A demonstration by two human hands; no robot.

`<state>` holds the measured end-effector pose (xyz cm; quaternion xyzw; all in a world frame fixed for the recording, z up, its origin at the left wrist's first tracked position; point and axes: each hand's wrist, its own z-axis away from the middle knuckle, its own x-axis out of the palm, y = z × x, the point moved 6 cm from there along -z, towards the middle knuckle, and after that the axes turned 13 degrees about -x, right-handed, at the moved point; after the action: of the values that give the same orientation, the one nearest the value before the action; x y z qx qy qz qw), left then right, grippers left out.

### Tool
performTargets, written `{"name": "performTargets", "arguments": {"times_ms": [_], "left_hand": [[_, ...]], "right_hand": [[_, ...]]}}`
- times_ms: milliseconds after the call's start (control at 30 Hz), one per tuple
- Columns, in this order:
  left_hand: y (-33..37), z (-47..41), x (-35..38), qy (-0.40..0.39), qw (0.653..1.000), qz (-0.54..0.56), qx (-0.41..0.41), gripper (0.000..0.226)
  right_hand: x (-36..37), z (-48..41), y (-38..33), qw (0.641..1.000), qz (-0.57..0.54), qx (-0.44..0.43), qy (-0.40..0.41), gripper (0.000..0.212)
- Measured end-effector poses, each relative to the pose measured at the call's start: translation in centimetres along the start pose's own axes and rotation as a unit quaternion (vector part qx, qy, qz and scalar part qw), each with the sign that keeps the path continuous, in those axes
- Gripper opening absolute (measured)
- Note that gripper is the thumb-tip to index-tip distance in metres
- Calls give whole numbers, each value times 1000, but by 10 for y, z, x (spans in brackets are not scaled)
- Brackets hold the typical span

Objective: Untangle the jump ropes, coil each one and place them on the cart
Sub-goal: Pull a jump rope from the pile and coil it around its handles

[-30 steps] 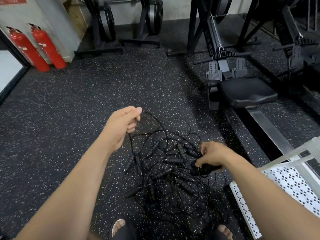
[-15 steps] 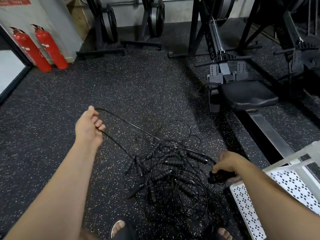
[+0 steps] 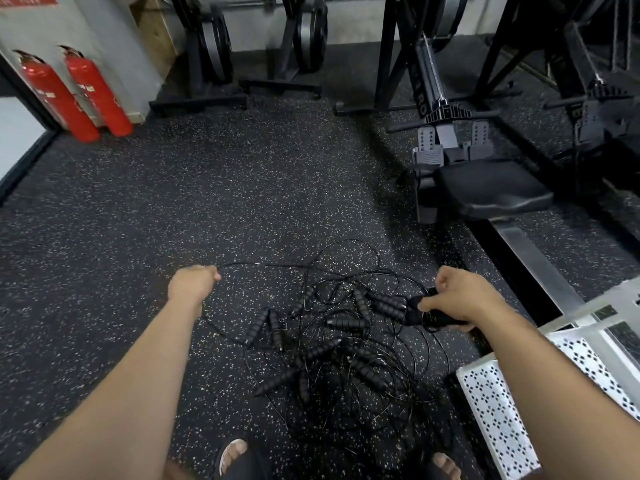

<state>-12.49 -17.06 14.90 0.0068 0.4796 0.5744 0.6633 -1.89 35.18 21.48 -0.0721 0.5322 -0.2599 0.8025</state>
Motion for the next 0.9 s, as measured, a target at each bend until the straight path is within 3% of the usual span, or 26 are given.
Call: {"name": "performTargets", "arguments": {"times_ms": [133,233,400,533,667,900], "left_hand": [[1,9,29,-30,971,-238,19,31],[12,34,49,-39,941,-328,72,35],[44,81,85,-90,938,-257,215,34],[63,117,112,-141,909,-248,304,43],[56,137,138,-225,881,-274,312,45],[45,138,141,-221,874,-290,323,25]], "right_hand": [[-16,8,-21,995,81,-46,39,45],[-23,16,-37,989,109,-84,63,49],[-30,33,-60,980,124,-129,89,51],[-38,48,-73,975,128,-150,104,49],[-47,58,-81,972,119,-162,119,48],[-56,61,-76,975,98,-146,133,49]]}}
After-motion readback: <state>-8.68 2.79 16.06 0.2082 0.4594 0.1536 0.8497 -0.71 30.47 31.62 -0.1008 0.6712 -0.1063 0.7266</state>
